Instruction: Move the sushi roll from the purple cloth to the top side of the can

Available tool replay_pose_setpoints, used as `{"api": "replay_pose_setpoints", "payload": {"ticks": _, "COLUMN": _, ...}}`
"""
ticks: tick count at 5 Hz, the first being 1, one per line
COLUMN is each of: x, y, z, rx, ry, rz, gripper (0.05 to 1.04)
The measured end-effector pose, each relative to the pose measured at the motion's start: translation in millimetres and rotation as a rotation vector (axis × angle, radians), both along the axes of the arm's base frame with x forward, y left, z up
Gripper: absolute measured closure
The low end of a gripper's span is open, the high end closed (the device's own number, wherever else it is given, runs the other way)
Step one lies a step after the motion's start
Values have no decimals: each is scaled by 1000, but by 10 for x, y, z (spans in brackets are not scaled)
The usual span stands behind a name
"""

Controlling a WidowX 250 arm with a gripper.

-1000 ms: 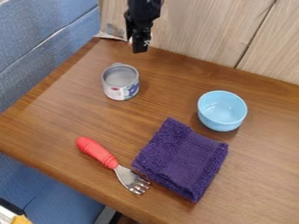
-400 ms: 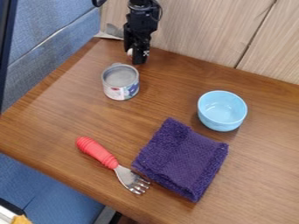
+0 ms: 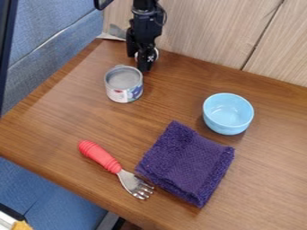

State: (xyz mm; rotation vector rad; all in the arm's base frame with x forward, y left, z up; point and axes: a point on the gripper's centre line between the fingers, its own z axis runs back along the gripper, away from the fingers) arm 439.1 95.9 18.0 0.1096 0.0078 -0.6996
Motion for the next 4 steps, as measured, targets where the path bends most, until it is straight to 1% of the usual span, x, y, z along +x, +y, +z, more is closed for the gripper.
{"api": "replay_pose_setpoints", "payload": {"ticks": 1, "x": -13, "y": -10, "z": 28, "rx": -3, "ry": -5, "rz": -16, "gripper": 83}}
{"api": "replay_pose_setpoints", "payload": {"ticks": 2, "x": -6, "y": -9, "z": 374, "rx": 11, "ry": -74, "rz": -31, "gripper": 83}}
{"api": "replay_pose_setpoints", "payload": {"ticks": 3, "x": -61, "y": -33, "z": 700, "rx": 40, "ry": -137, "rz": -63, "gripper": 83}}
{"api": "replay_pose_setpoints", "payload": {"ticks": 4, "x": -140, "y": -138, "z": 826, "rx": 71, "ry": -158, "rz": -133, "gripper": 83}}
